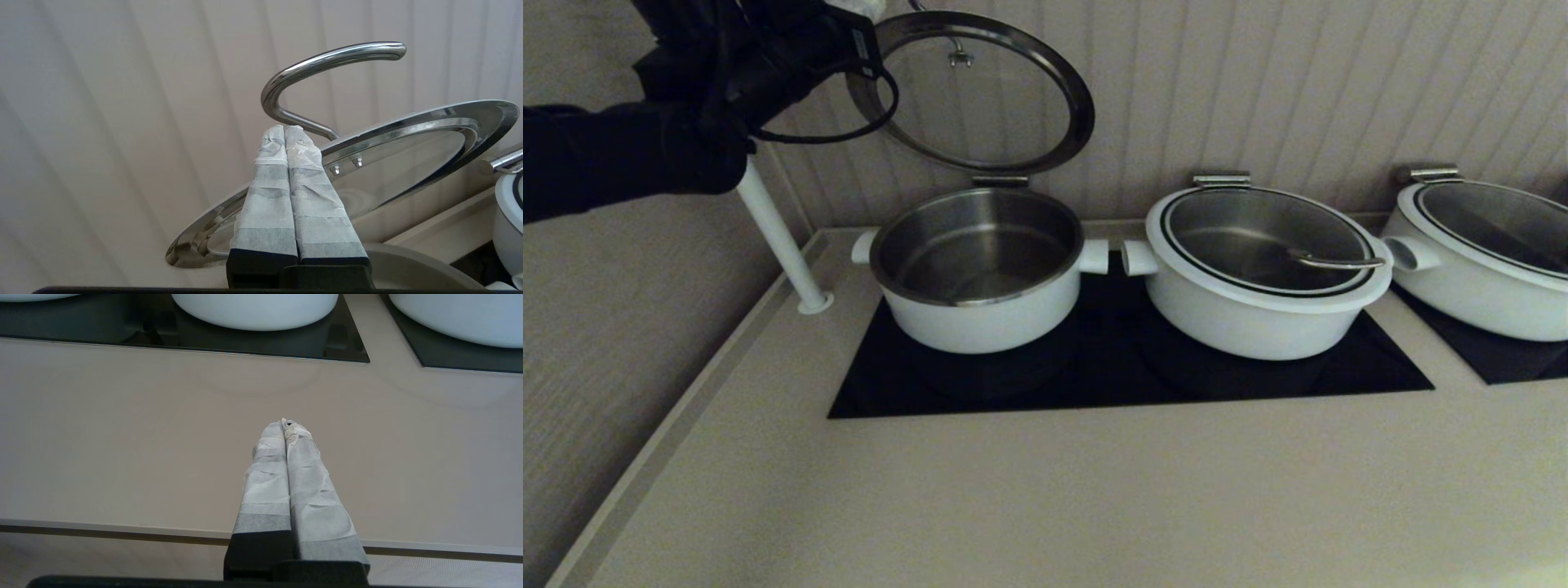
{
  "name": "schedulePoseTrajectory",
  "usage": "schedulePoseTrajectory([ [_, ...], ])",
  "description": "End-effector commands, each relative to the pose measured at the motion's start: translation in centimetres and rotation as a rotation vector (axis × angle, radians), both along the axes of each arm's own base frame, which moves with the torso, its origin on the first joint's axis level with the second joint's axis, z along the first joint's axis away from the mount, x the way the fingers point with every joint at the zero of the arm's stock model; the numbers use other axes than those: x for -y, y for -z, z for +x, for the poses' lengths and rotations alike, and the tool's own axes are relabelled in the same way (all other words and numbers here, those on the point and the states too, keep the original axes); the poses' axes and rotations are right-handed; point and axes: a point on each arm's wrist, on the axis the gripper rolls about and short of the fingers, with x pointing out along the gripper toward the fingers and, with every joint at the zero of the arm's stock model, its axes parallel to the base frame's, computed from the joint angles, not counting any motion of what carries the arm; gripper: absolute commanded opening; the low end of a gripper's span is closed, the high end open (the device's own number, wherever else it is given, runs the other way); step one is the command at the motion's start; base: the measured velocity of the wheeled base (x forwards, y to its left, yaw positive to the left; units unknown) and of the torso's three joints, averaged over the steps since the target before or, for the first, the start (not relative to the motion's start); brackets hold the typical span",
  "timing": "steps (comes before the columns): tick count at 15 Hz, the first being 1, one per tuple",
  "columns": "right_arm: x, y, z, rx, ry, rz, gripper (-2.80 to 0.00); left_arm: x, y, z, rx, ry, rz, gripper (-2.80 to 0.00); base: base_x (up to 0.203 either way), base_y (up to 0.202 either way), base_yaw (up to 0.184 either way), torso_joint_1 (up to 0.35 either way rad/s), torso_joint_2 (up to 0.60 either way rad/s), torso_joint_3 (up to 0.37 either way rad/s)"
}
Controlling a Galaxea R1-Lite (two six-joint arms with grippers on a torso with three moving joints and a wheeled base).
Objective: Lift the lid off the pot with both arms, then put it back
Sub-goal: Close the pot lid
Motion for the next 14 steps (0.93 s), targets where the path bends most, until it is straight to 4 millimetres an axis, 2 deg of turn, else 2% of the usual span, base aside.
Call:
schedulePoseTrajectory([
  [1,0.0,0.0,0.0,-0.001,-0.002,-0.001,-2.80,0.2,1.1,1.0,0.000,0.023,0.011,-2.80,0.000,0.000,0.000,0.000,0.00,0.000],
  [7,0.0,0.0,0.0,0.001,0.000,-0.001,-2.80,0.5,2.3,2.0,-0.006,0.045,0.022,-2.80,0.000,0.000,0.000,0.000,0.00,0.000],
  [14,0.0,0.0,0.0,-0.001,-0.002,-0.001,-2.80,0.4,1.6,1.9,0.069,0.044,0.012,-2.80,0.000,0.000,0.000,0.000,0.00,0.000],
])
